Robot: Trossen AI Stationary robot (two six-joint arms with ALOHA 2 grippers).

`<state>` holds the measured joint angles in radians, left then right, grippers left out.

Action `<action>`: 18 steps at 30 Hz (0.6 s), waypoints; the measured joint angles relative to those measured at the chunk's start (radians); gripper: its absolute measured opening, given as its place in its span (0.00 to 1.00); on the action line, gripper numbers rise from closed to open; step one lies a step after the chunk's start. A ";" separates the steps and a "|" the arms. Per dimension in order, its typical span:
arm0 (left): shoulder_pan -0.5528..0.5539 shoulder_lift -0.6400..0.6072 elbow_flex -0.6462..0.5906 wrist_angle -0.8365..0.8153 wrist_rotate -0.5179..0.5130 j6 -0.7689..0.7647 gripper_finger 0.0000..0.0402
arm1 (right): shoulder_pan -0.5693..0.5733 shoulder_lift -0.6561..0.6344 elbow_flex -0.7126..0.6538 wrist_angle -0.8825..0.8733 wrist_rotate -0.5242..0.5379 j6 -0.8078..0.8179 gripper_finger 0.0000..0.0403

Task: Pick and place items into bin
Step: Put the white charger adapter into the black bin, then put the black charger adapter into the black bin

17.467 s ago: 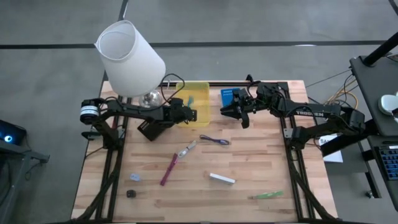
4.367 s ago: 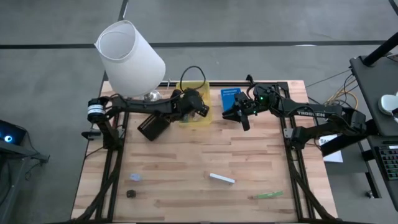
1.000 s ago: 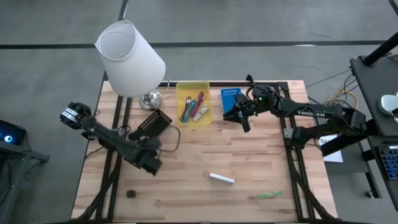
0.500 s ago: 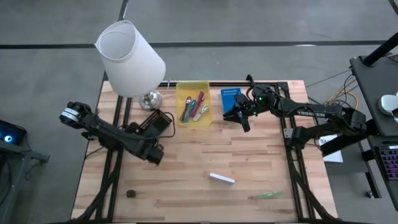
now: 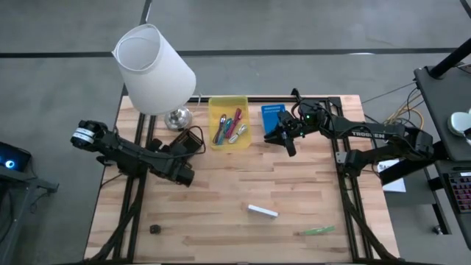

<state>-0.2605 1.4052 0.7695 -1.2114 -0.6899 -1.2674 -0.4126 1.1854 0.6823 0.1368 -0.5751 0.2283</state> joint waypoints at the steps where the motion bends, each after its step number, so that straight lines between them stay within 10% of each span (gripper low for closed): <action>1: 0.002 0.000 -0.002 0.000 -0.003 0.000 0.29 | 0.000 0.000 0.000 0.000 0.000 0.000 0.19; 8: 0.012 0.000 -0.008 -0.001 -0.008 -0.001 0.57 | 0.000 0.000 0.000 -0.003 0.000 0.000 0.19; 18: 0.012 -0.001 0.064 -0.008 0.024 0.024 0.61 | 0.000 0.000 0.000 -0.004 0.000 0.000 0.19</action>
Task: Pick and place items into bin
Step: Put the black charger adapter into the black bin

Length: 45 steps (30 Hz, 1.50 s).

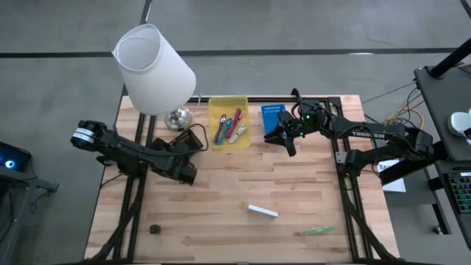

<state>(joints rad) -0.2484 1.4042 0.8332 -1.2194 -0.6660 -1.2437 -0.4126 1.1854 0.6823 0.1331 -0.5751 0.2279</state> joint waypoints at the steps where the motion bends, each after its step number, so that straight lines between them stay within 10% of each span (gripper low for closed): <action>1: 0.000 0.000 0.022 -0.001 0.024 0.038 0.61 | 0.000 0.000 0.000 -0.001 0.000 0.000 0.19; 11: -0.004 -0.001 0.262 0.053 0.699 0.558 0.62 | 0.000 0.000 0.000 -0.003 0.000 -0.004 0.19; 20: -0.059 -0.001 0.249 0.060 1.128 0.230 0.62 | 0.000 0.000 0.000 -0.003 0.000 -0.004 0.19; 29: -0.301 0.040 0.241 0.326 1.120 0.281 0.62 | 0.000 0.000 0.000 -0.003 0.000 -0.008 0.19; 45: -0.511 0.204 0.183 0.312 1.076 0.227 0.62 | 0.000 0.000 0.000 -0.002 0.000 -0.030 0.19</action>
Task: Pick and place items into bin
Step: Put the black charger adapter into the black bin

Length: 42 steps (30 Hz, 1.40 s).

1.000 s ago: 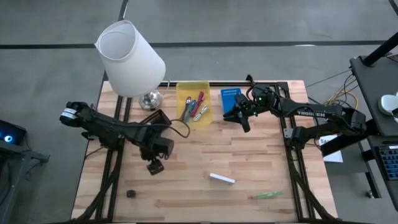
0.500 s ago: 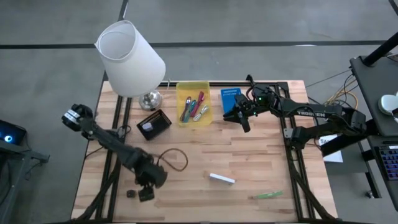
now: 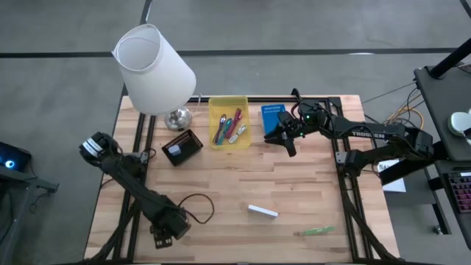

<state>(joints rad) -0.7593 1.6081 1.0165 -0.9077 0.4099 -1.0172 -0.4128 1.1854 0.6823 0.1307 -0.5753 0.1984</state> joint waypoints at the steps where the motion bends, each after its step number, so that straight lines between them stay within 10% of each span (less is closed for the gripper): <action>1: -0.004 0.004 -0.005 0.002 0.000 0.000 0.62 | 0.000 0.000 0.000 0.000 0.000 -0.001 0.19; 42: -0.062 0.017 -0.162 0.115 0.002 0.036 0.59 | 0.000 0.000 0.000 -0.008 0.000 -0.018 0.19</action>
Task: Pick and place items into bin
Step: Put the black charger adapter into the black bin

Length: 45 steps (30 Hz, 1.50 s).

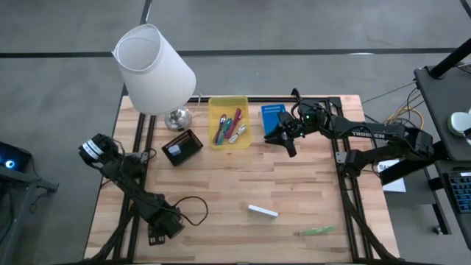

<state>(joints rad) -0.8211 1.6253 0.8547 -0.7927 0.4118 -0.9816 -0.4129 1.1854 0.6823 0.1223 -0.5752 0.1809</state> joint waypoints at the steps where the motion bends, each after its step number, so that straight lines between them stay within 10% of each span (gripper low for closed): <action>1: 0.000 0.000 0.000 0.001 0.000 0.001 0.57 | 0.000 0.000 0.000 0.000 0.000 0.000 0.19; 8: 0.001 -0.001 0.000 0.010 0.010 0.003 0.32 | 0.000 0.000 0.000 -0.006 0.000 -0.001 0.19; 17: 0.039 -0.004 0.019 0.034 -0.027 0.003 0.32 | 0.000 0.000 0.000 -0.009 0.000 -0.001 0.19; 45: 0.560 -0.267 0.038 -0.071 -0.983 -0.006 0.32 | 0.000 0.000 0.000 -0.014 0.000 0.029 0.19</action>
<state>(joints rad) -0.2606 1.3583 0.8925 -0.8634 -0.5707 -0.9878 -0.4129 1.1854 0.6823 0.1081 -0.5755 0.2096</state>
